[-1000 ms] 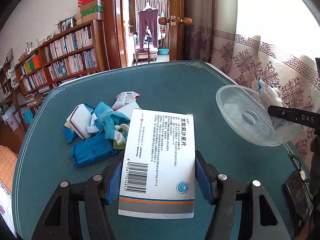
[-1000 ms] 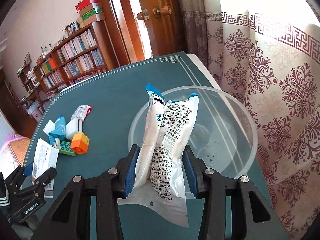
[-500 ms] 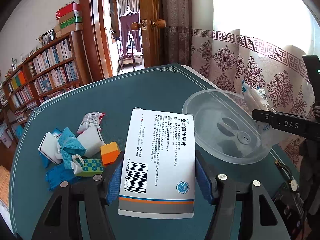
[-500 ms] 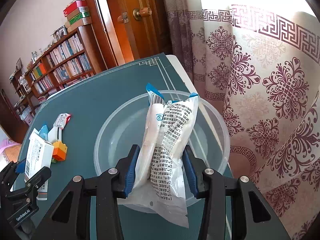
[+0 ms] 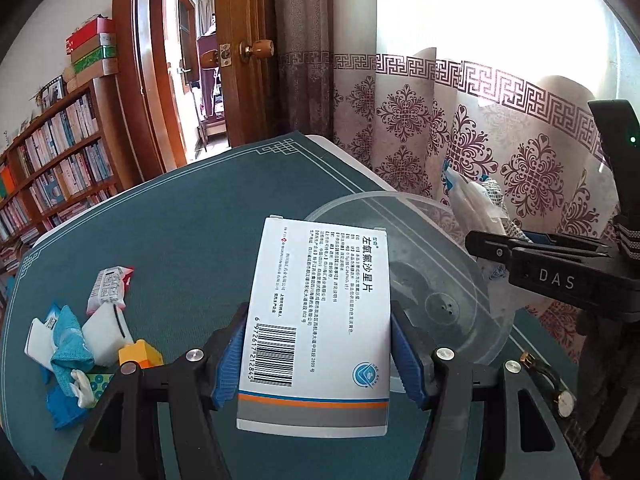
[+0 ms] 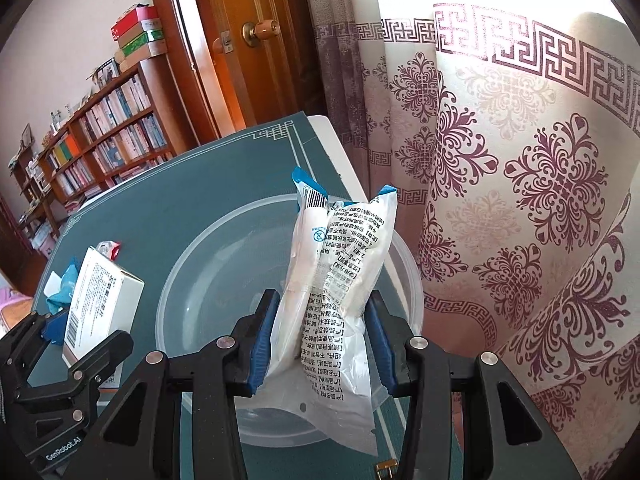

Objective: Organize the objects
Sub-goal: 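Carry the white box into the bowl with the left gripper while the right carries the sachet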

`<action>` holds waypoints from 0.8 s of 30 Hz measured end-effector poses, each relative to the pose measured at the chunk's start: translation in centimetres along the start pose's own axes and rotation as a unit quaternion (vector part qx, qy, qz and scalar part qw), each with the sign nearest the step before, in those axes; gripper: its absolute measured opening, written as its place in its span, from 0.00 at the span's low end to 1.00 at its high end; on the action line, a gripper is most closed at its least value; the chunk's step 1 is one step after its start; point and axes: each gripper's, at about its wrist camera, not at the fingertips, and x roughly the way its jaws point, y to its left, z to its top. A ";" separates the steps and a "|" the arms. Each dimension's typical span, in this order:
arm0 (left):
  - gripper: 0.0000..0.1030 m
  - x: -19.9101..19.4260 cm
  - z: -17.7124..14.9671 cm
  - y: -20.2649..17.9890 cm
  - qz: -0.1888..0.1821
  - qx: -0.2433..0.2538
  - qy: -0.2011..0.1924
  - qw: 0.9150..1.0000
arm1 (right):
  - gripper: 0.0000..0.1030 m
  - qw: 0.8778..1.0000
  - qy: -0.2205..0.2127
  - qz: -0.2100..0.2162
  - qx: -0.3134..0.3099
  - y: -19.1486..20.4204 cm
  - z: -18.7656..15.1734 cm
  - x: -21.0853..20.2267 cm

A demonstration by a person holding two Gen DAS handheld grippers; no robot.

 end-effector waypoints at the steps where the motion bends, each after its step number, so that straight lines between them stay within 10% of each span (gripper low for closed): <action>1: 0.65 0.3 0.2 -0.3 -0.006 0.002 0.001 1.000 | 0.44 1.000 0.002 -0.002 0.000 -0.1 0.1 0.1; 9: 0.66 2.9 1.7 -1.7 -0.038 0.009 0.011 0.999 | 0.44 1.000 0.012 -0.009 0.001 -0.6 0.4 1.2; 13: 0.91 3.2 2.2 -1.9 -0.045 0.010 0.003 0.999 | 0.44 1.000 0.017 -0.011 0.007 -0.9 0.6 1.8; 24: 0.93 1.9 1.6 0.7 -0.021 -0.025 -0.011 0.999 | 0.44 1.000 0.006 -0.010 0.006 0.1 0.8 0.6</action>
